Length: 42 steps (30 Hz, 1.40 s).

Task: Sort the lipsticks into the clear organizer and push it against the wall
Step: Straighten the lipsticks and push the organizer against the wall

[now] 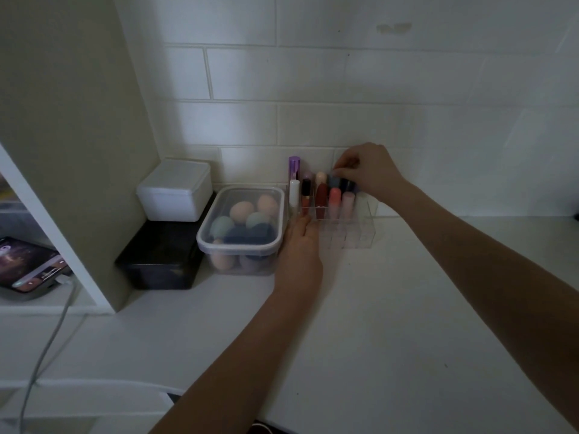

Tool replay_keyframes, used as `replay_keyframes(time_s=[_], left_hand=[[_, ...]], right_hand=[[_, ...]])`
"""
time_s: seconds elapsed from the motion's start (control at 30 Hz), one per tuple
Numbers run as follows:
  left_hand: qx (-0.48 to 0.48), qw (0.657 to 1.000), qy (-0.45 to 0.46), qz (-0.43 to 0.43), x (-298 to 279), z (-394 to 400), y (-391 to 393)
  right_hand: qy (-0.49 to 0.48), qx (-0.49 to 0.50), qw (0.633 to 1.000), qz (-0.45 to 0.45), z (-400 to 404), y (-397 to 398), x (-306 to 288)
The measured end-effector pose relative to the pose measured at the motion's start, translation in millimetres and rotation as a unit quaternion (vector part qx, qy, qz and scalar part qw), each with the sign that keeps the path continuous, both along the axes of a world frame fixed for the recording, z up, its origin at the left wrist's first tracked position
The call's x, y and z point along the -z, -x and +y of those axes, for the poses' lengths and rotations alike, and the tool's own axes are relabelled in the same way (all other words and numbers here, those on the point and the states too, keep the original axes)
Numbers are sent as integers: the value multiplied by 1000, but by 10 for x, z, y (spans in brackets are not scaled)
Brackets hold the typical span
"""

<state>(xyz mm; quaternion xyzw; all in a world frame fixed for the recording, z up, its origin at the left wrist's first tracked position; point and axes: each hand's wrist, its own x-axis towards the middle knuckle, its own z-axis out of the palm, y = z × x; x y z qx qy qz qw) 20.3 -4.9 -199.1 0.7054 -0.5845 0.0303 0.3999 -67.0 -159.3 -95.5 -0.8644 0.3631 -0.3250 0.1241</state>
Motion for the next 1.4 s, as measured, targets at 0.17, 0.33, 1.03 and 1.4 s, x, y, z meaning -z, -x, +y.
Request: replay_keyframes(time_s=[0.17,0.33,1.03,1.4], left_hand=[[1,1000,7,3,-14,7,10],[-1,1000,5,1,-9,0,8],[-1,1000,3,10,-21,11,17],[-6,1000,6,0,4,-11,8]], right_hand=[[18,8,1000,5,-24,-2,-18],[-19,-16,1000,13,11,28,-29],[-49,-30,996,-72,38,-25,-38],[17,-32,991,126,161,-319,-86]])
